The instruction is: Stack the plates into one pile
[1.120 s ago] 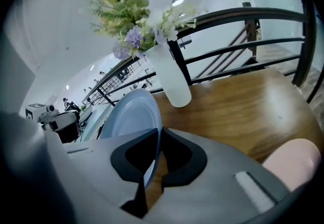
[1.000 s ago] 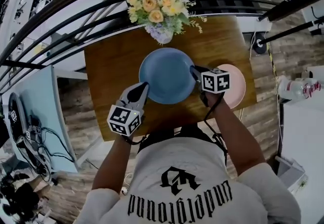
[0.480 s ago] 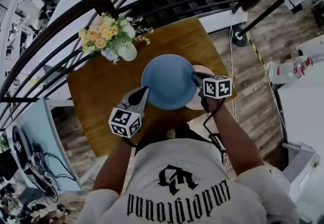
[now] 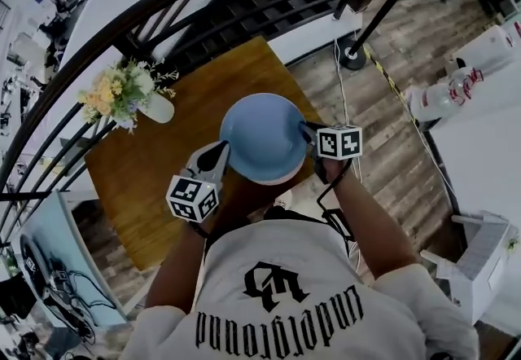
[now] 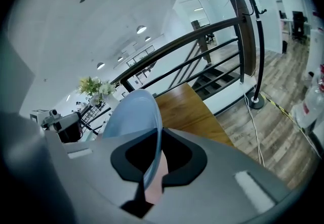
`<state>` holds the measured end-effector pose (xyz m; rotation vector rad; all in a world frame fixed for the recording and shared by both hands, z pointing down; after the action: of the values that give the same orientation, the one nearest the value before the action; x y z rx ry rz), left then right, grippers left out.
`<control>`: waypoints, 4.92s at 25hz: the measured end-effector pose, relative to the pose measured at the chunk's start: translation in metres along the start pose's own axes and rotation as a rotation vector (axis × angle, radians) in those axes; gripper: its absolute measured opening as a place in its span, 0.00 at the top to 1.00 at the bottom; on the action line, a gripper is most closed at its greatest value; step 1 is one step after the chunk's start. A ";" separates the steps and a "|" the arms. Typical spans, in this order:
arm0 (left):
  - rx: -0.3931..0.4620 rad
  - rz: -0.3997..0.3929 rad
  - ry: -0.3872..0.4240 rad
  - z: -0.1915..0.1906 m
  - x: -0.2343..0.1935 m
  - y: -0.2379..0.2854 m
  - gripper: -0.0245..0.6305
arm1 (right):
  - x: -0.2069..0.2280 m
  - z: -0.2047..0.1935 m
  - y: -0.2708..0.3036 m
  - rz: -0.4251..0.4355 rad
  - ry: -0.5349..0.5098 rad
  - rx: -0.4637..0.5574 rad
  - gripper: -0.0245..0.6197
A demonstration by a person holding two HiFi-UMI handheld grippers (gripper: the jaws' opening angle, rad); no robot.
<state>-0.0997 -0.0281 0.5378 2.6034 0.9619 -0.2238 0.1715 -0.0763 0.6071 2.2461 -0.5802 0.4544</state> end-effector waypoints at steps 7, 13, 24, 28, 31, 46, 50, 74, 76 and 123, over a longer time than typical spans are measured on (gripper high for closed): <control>-0.002 0.034 0.028 0.006 0.034 0.030 0.89 | 0.042 -0.002 -0.023 0.023 0.016 -0.015 0.93; -0.012 0.061 0.028 0.004 0.043 0.033 0.89 | 0.050 -0.006 -0.017 0.049 0.012 -0.050 0.93; -0.049 0.058 -0.013 -0.018 0.024 0.031 0.89 | 0.051 -0.030 0.004 0.040 0.020 -0.125 0.93; -0.063 0.050 -0.029 -0.029 0.016 0.038 0.89 | 0.057 -0.038 0.015 0.022 0.030 -0.145 0.93; -0.069 0.060 -0.055 -0.036 0.004 0.038 0.89 | 0.056 -0.047 0.023 0.012 0.039 -0.169 0.92; -0.099 0.096 -0.124 -0.061 -0.033 0.035 0.89 | 0.065 -0.067 0.051 -0.036 0.059 -0.244 0.90; -0.102 0.096 -0.133 -0.064 -0.036 0.036 0.89 | 0.068 -0.068 0.056 -0.063 0.051 -0.249 0.90; -0.105 0.071 -0.124 -0.063 -0.018 0.042 0.89 | 0.052 -0.039 0.048 -0.078 -0.137 -0.157 0.80; -0.101 0.073 -0.118 -0.062 -0.014 0.041 0.89 | 0.048 -0.035 0.044 -0.066 -0.159 -0.148 0.80; 0.218 0.114 0.118 0.119 0.046 -0.043 0.89 | -0.112 0.110 -0.107 0.189 -0.536 0.349 0.96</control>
<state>-0.0958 -0.0157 0.4041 2.8894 0.8658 -0.1550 0.1505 -0.0633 0.4189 2.6753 -1.0609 0.0320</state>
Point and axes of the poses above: the fingertips, and each gripper's own axes: y forward along the fingers, x to its right, z out of its top, the point moved 5 cm from there along -y, backward along the fingers, and after that the axes turned 5 degrees about x, right-handed, at the moved point
